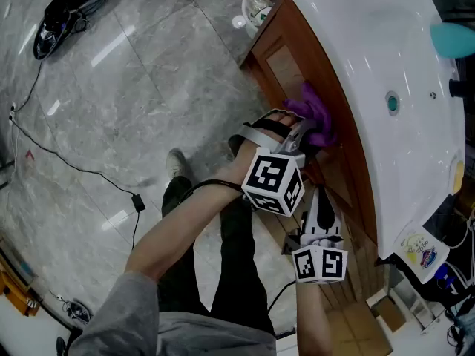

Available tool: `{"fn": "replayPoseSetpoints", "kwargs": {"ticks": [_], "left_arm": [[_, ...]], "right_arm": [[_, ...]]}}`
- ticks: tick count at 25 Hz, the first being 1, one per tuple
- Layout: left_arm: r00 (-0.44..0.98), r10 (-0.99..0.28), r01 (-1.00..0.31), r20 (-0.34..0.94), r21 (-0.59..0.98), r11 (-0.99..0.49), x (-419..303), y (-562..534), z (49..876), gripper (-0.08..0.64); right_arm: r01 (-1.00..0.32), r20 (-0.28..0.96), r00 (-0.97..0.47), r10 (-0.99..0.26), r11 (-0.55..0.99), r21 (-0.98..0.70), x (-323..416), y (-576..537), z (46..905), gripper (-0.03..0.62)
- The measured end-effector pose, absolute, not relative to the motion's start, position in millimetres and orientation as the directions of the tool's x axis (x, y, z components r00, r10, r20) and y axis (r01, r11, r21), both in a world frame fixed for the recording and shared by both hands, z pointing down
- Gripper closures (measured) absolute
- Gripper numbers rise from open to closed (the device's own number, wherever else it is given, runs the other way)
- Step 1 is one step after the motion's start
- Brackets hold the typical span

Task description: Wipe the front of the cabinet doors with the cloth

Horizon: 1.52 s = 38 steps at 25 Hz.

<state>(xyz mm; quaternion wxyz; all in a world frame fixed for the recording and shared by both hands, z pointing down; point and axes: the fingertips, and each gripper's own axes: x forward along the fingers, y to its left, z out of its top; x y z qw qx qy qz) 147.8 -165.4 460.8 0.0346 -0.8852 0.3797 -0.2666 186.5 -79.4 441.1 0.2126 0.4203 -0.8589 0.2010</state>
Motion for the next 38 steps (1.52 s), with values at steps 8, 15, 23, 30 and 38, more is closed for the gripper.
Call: {"fn": "replayPoseSetpoints", "kwargs": {"ticks": [8,15,23,30,38], "left_arm": [[0.617,-0.654,-0.629,0.438,-0.225,-0.744,174,-154,464,0.46],[0.673,-0.595,-0.581,0.439,-0.184,-0.793,189,-134,478,0.46],[0.65,-0.623,-0.634,0.435,-0.141,-0.76,158,-113,492,0.46],[0.575,-0.685,-0.732,0.448,-0.092,-0.675,99,-117,513,0.46],[0.471,-0.75,-0.82,0.465,-0.081,-0.566,36,-139,533,0.46]], "right_arm": [[-0.827,0.54,-0.531,-0.653,0.54,-0.159,201,-77,443,0.581],[-0.83,0.543,-0.523,-0.656,0.538,-0.149,198,-73,442,0.581],[-0.832,0.54,-0.523,-0.66,0.533,-0.155,181,-71,447,0.581],[-0.835,0.538,-0.522,-0.662,0.525,-0.165,161,-67,453,0.581],[-0.848,0.543,-0.505,-0.671,0.504,-0.165,147,-66,464,0.581]]}}
